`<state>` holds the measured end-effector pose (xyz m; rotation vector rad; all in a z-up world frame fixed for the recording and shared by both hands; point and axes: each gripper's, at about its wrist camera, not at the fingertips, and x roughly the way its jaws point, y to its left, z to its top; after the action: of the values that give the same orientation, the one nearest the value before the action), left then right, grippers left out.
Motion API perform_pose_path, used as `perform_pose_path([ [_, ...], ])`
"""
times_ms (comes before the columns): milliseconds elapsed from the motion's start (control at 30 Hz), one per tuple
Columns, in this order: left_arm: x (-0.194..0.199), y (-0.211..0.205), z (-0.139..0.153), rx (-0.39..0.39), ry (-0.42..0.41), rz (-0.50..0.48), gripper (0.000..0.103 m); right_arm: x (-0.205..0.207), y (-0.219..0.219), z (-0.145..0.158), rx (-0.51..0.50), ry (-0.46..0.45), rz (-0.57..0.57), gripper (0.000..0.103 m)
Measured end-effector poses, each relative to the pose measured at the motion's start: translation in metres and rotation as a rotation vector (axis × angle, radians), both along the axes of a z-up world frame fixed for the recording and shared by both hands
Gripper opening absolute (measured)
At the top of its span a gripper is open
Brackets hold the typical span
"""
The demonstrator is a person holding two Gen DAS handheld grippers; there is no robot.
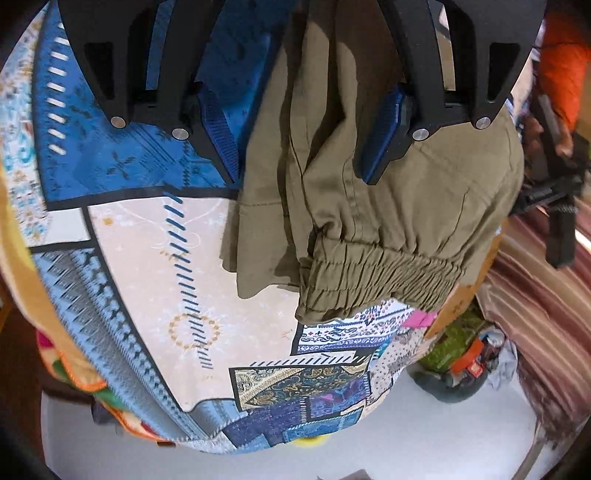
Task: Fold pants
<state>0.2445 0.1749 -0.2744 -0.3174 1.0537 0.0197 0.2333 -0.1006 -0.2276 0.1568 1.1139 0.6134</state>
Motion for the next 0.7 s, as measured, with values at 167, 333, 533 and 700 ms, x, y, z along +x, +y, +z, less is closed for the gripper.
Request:
perform_pose_path([
  [167,0.001,0.003,0.002,0.008,-0.008,0.017,0.056,0.005,0.003,-0.001,0.024,0.001,0.012,0.049],
  [333,-0.003,-0.010,0.013,0.134,-0.031,0.000,0.011,0.006,0.009,0.005,0.001,-0.024,0.038,0.028],
  [533,-0.012,-0.017,0.039,0.197,-0.087,-0.018,0.004,0.001,0.014,0.023,-0.045,-0.117,0.064,0.014],
  [700,-0.018,-0.015,0.070,0.208,-0.148,-0.011,0.003,-0.003,0.015,0.047,-0.039,-0.183,0.070,0.013],
])
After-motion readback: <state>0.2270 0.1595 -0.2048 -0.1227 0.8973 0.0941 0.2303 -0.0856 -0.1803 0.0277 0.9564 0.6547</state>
